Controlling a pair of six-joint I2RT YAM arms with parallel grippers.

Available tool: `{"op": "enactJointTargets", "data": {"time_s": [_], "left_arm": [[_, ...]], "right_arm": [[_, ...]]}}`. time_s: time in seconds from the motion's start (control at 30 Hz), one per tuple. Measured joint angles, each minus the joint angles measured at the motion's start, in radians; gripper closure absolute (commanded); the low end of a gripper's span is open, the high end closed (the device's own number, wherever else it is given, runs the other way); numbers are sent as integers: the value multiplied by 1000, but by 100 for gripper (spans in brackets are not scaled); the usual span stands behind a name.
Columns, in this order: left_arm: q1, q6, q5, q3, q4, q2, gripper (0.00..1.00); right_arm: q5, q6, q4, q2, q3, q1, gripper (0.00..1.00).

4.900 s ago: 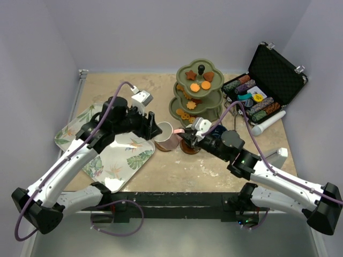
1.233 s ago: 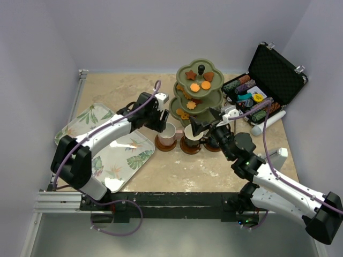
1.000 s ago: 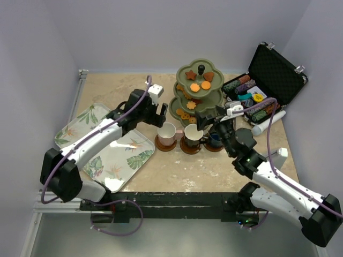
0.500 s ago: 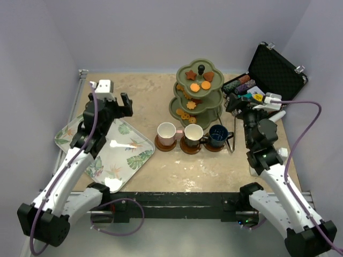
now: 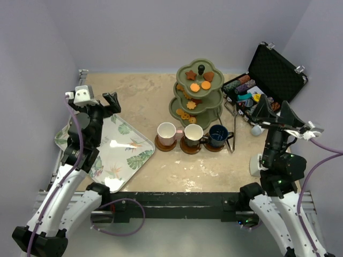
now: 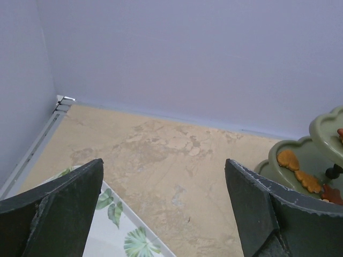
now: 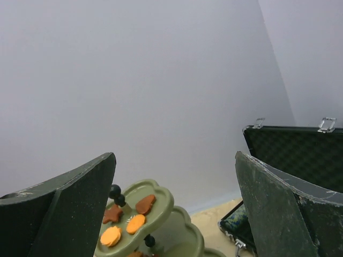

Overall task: Serve the afternoon tea
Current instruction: Reset both arms

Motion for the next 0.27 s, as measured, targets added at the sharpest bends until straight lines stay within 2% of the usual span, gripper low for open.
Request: {"op": "enactJointTargets", "data": {"time_s": [0.27], "left_arm": [[0, -1, -6, -12, -2, 6, 0]], "right_arm": [[13, -17, -1, 11, -20, 0, 2]]}}
